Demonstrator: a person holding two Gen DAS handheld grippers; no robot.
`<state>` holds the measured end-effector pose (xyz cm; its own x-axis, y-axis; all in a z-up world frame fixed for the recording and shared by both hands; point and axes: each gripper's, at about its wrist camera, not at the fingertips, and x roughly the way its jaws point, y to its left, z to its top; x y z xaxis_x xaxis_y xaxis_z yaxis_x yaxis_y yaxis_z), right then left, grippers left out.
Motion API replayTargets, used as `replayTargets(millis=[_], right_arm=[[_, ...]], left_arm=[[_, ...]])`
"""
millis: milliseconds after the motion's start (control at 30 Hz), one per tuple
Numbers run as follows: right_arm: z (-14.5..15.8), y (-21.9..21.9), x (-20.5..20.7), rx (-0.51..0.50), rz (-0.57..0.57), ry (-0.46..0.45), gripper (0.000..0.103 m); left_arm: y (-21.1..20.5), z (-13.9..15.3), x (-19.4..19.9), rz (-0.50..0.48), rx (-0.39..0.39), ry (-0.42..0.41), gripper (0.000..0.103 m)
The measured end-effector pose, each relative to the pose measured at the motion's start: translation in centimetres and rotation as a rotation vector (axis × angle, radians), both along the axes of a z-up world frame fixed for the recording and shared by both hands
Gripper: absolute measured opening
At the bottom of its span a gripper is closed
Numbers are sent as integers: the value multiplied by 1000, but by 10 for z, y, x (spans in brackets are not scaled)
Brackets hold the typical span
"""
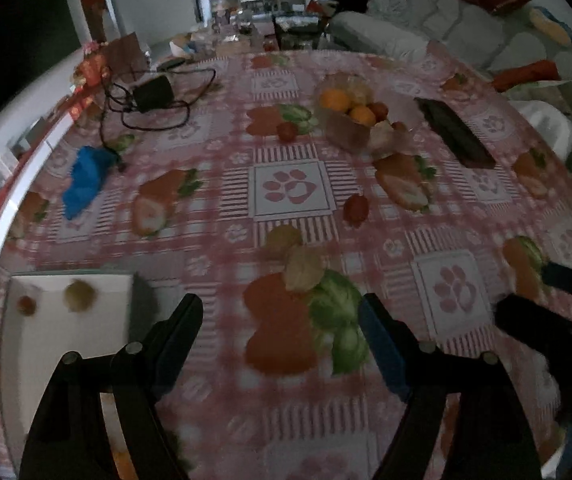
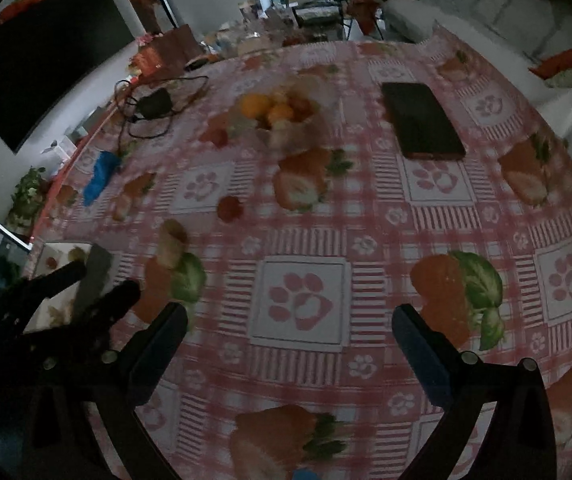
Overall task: Organize fruits
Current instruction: 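Move both open tools back above the fruit pile, then close the left tool on a pale fruit while the right tool grasps a red plum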
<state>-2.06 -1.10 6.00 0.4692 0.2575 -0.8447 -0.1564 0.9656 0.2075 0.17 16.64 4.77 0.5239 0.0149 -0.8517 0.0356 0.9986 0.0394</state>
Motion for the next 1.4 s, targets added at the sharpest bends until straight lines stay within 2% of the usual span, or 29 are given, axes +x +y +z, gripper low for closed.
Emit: replayTargets(millis=[133,233,267,367,533,733,767,800,867,1067,1233,1300,1333,1400], right_arm=[[-5,-13,4,7,-15,10,103],[-7,-19,8,4,-13,10,103],[-8,-19,9,2,-11,7,103],[-12,-16,15,8,-6,8,103],[-20,-3,25,1,7,22,103],[-22,31,44,-20,34,-6,103],[-24,40,49,-30,39,-12,99],[-26,47,53,-40,44,-14,90],[-34,63,64,-70,60,-7,84],[-48,89,83,-127,63,-21,84],[-50,99,93,-174,45,-45,59],[-49,101,91,-214,37,-66,29],[-49,100,89,-209,46,-69,23],[-48,95,85,-187,46,-56,23]], left_arm=[[-2,-21,20,40,-25,46,67],[1,-35,28,68,-45,84,53],[2,-34,28,72,-49,65,51],[4,-35,29,82,-59,46,26],[16,-32,17,89,-93,20,26],[35,-13,-15,81,-148,-22,26],[39,-9,-21,78,-160,-27,26],[41,-6,-27,73,-169,-36,26],[45,0,-36,59,-180,-45,26],[50,13,-56,29,-208,-79,26],[54,15,-61,31,-234,-71,26],[55,16,-64,34,-235,-76,26],[56,17,-66,37,-238,-75,26],[58,17,-69,40,-245,-74,26]])
